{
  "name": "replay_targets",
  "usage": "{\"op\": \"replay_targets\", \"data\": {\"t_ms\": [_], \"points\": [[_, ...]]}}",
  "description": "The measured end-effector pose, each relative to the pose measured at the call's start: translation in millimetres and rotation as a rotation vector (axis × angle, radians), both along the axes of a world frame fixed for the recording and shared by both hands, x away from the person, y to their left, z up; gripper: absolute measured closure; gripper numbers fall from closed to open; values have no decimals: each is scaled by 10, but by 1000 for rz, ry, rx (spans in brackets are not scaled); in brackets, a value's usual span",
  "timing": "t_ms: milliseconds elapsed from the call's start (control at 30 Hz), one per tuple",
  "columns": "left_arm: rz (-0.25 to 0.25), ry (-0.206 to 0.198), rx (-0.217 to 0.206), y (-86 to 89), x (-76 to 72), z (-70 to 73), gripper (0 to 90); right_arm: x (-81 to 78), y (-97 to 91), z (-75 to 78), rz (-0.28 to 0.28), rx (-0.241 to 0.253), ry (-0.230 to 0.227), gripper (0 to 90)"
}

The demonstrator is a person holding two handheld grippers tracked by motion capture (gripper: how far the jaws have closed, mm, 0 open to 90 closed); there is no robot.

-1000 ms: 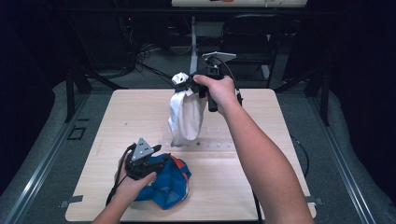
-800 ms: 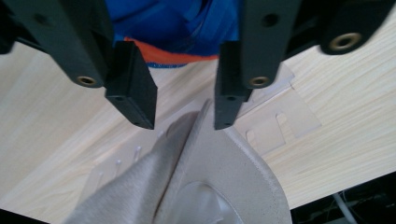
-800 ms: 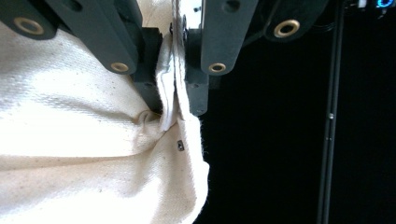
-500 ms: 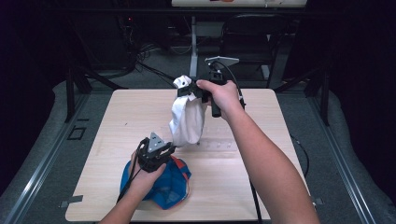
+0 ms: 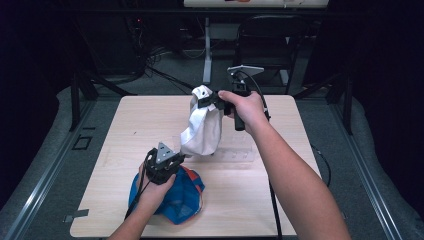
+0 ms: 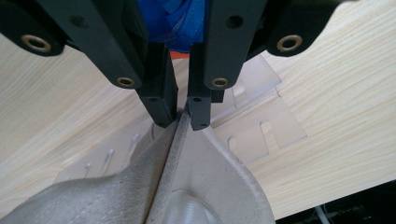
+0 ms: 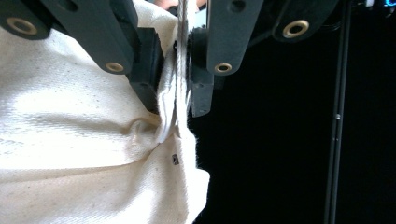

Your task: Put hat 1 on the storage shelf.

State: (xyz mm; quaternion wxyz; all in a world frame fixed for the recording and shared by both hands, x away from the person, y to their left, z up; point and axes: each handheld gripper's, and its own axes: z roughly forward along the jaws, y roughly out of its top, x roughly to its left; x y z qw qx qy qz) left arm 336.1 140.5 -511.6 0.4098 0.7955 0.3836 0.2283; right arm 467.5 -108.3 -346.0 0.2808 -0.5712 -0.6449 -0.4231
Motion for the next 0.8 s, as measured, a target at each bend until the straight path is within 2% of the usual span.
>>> {"op": "replay_targets", "data": {"t_ms": [167,300,367,400,433,500,533,667,733,800], "points": [[2,3,-2,4,-12,-14,828,-30,-36,-30,5,-34,-8,764],[15,12,-25,31,-19,-46,830,-58,-45,-55,5,-54,-4,762],[22,13,-51,49,-23,-75,831,-71,-31,-68,-2,-58,-6,761],[28,22,-59,61,-26,-87,831,-78,-23,-73,-4,-60,-3,760],[30,28,-76,75,-24,-102,831,-80,-28,-82,17,-63,-8,759],[38,42,-105,98,-23,-126,832,-96,-1,-84,10,-81,-8,756],[52,50,-134,113,-22,-141,831,-97,0,-84,20,-85,-10,756],[58,76,-183,144,-16,-167,831,-118,48,-89,12,-87,-12,753],[69,92,-218,169,-9,-185,830,-120,56,-92,30,-93,-18,750],[80,89,-204,173,-11,-190,830,-123,71,-93,37,-96,-18,748]]}}
